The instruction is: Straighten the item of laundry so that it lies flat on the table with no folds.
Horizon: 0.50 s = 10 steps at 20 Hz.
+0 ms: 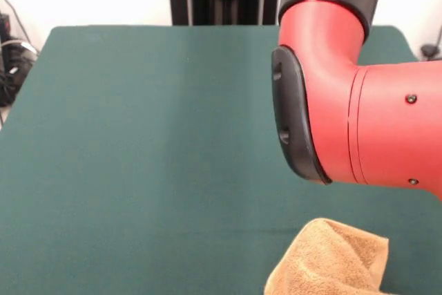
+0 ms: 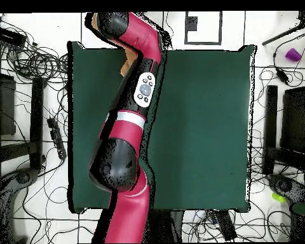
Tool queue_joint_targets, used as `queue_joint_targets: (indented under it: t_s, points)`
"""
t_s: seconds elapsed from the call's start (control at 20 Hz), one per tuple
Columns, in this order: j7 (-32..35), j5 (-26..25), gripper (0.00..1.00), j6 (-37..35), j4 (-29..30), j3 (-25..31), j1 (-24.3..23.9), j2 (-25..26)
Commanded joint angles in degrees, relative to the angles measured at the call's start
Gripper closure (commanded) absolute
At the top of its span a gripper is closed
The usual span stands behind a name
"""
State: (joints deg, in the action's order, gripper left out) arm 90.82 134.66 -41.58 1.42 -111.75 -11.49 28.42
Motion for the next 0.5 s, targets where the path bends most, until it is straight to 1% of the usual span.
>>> queue_joint_targets:
  t_s: [0.05, 0.1, 0.25, 0.4, 0.5]
  points:
    - [-4.9, -13.4, 1.00, -11.9, -1.7, 3.3, -0.6, -2.8]
    - [-4.6, -12.5, 1.00, -11.7, -2.1, 2.7, -0.9, -3.1]
    - [-4.8, -15.2, 1.00, -12.1, -2.1, 5.3, -0.9, -3.0]
    - [-4.4, -15.9, 1.00, -12.1, -2.7, 6.1, -1.1, -2.8]
    - [-4.0, -18.0, 1.00, -12.7, -2.3, 7.3, -1.0, -2.8]
